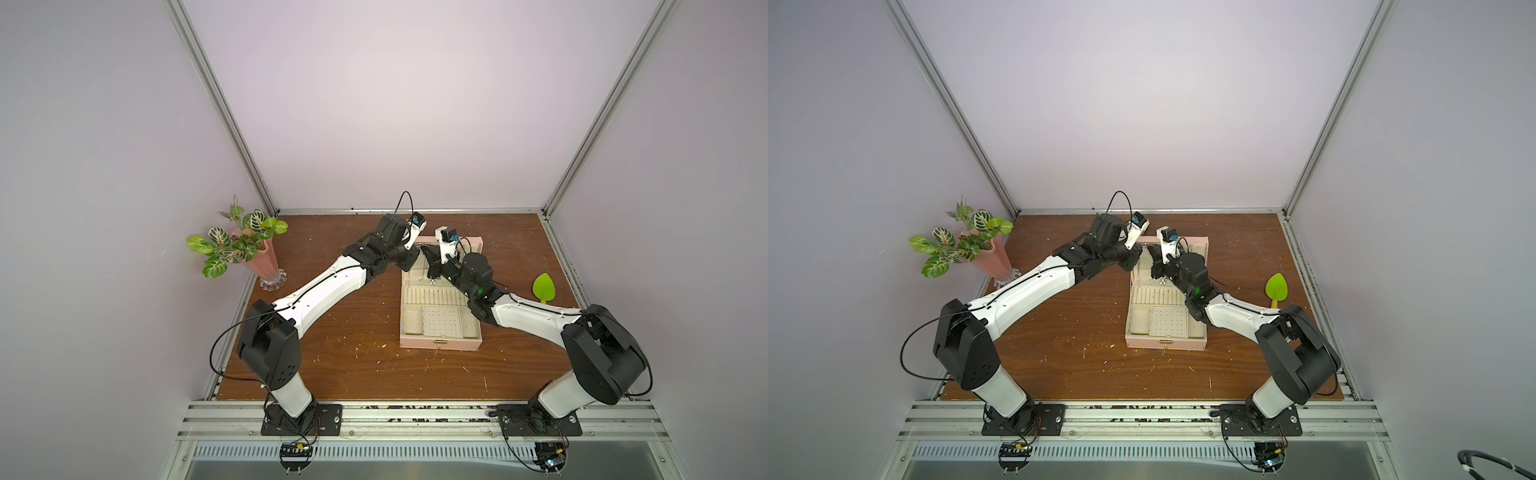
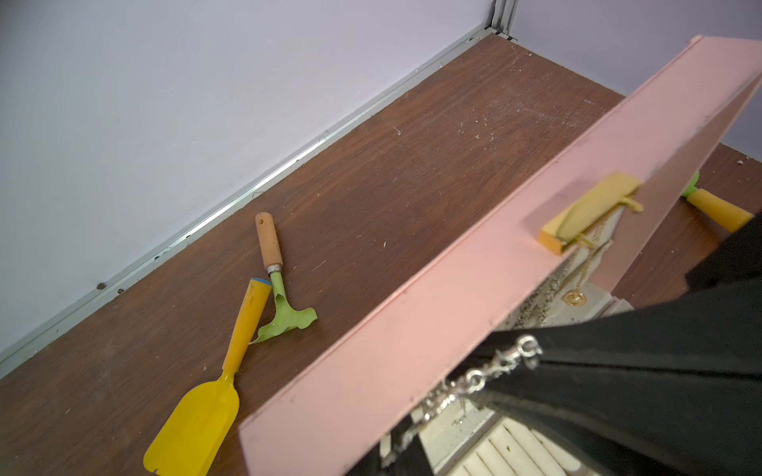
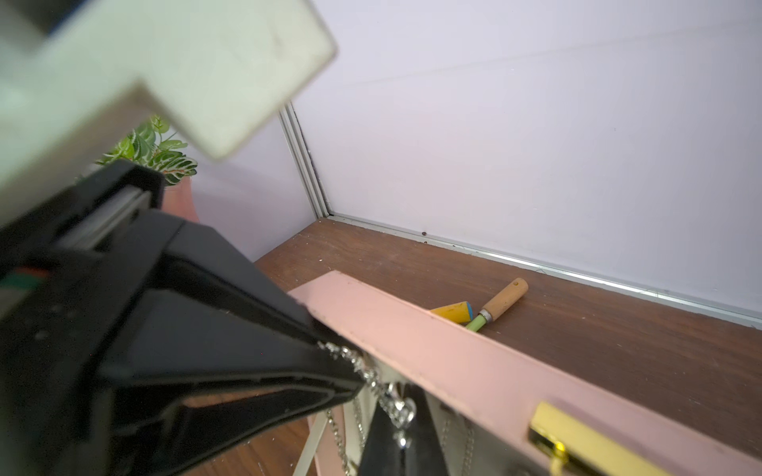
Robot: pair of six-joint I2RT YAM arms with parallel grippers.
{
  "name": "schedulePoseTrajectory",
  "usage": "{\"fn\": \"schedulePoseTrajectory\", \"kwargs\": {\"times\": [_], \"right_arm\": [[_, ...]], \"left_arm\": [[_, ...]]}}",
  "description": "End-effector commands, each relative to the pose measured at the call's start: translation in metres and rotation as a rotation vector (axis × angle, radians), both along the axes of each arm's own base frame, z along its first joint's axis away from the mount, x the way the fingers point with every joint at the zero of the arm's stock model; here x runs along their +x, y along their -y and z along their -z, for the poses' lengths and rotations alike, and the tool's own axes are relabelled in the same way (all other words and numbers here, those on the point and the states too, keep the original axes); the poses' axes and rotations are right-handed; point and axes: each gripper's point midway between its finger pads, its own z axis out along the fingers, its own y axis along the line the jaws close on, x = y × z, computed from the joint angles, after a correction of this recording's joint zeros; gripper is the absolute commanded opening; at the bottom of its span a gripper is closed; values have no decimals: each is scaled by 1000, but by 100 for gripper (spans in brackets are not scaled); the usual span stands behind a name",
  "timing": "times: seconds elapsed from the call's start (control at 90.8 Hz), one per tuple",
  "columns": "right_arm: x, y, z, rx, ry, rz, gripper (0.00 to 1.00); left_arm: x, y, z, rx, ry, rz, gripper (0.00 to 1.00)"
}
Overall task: Put jewelry chain into jewelry box
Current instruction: Hang the necklace on the jewelry box clasp.
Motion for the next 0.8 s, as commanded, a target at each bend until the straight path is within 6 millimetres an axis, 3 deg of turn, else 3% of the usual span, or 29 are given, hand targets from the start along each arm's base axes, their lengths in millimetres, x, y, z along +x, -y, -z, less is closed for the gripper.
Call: {"fn": "schedulePoseTrajectory", "kwargs": {"times": [0.0,0.583,0.793], "right_arm": [[7,0,-21,42,34,17,0],[15,-4,-10,12,-4,28,0],[15,-3,-12,-5,-5,35,0]], "left_arm": [[11,0,2,-15,26,-53,12],[15,6,10,-41,32,-83,16],[10,5,7,-36,37,-73,24]]}}
